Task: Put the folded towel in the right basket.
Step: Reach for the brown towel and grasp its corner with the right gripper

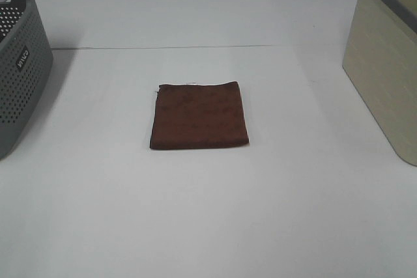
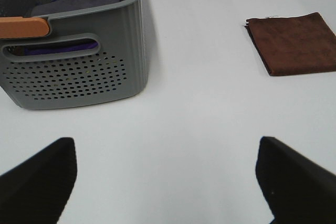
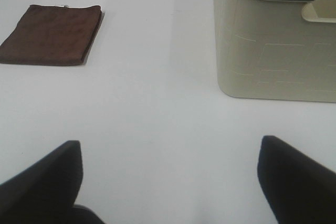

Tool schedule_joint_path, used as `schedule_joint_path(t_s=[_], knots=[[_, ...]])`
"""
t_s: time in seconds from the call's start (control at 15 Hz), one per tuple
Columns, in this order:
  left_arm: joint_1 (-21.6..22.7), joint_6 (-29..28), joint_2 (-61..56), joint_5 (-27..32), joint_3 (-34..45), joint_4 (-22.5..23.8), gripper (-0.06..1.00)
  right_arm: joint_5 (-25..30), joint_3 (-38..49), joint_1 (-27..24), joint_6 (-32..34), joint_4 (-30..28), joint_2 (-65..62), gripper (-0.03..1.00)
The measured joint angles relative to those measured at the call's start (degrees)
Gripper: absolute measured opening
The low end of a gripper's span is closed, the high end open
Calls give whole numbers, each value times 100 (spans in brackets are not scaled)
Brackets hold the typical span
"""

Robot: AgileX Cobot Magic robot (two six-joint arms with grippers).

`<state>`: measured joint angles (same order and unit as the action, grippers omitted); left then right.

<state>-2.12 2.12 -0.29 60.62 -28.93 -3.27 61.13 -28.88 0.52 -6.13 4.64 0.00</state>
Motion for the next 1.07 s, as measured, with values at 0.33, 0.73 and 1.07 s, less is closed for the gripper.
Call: schedule_joint_path(t_s=[0.33,0.73,1.07], knots=[[0,0,0,0,0,0,88,0,0,0,0,0,0,85],[0,0,0,0,0,0,88,0,0,0,0,0,0,85],[0,0,0,0,0,0,88,0,0,0,0,0,0,85]])
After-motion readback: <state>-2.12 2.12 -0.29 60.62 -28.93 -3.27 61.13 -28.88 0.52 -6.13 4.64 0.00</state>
